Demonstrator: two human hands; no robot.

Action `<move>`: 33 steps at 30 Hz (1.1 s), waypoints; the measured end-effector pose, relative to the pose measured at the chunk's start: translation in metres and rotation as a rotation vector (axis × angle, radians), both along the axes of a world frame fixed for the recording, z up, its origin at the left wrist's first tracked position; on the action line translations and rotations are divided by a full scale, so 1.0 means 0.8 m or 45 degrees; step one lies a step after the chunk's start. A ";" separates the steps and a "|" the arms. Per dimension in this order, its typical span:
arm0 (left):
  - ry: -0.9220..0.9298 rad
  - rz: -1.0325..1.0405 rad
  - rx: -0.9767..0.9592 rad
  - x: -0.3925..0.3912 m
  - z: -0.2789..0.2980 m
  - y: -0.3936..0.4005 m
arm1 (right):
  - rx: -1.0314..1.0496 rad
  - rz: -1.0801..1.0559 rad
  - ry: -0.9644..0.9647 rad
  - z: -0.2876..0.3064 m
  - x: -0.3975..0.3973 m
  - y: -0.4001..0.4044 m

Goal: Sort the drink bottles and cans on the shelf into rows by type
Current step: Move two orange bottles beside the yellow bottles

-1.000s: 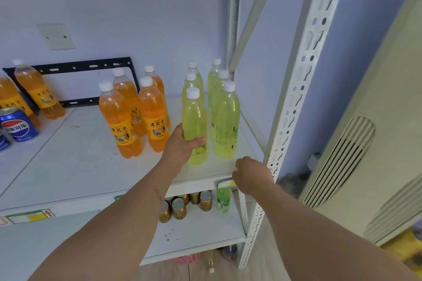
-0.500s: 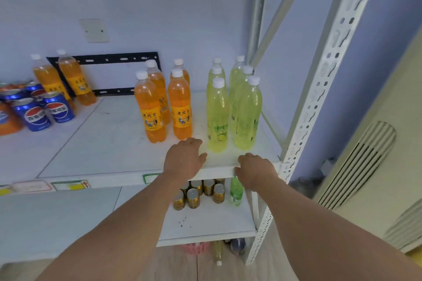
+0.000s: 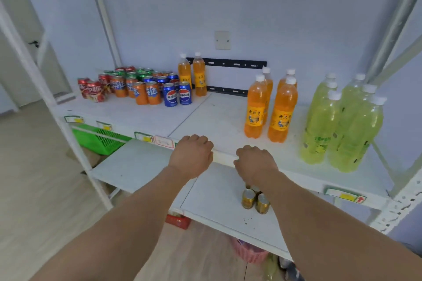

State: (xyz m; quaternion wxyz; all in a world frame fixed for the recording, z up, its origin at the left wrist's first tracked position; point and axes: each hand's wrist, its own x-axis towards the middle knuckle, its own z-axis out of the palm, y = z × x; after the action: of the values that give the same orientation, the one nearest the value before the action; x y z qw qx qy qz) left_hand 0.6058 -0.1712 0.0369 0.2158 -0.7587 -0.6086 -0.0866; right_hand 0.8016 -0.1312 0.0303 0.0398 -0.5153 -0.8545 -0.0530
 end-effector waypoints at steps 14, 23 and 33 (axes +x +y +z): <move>-0.041 0.192 0.014 -0.275 0.020 0.079 | -0.001 0.026 -0.005 0.040 -0.275 0.109; -0.212 0.181 0.026 -0.340 0.022 0.200 | -0.013 -0.136 0.081 0.051 -0.340 0.229; -0.831 0.207 -0.006 -0.350 0.036 0.387 | 0.006 -0.385 0.681 0.041 -0.367 0.425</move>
State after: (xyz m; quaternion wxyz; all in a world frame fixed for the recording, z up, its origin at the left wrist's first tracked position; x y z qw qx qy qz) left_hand 0.3255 0.1380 0.0658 0.0141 -0.6403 -0.7043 -0.3062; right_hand 0.5082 0.2090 0.0634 0.2563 -0.6322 -0.7271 0.0772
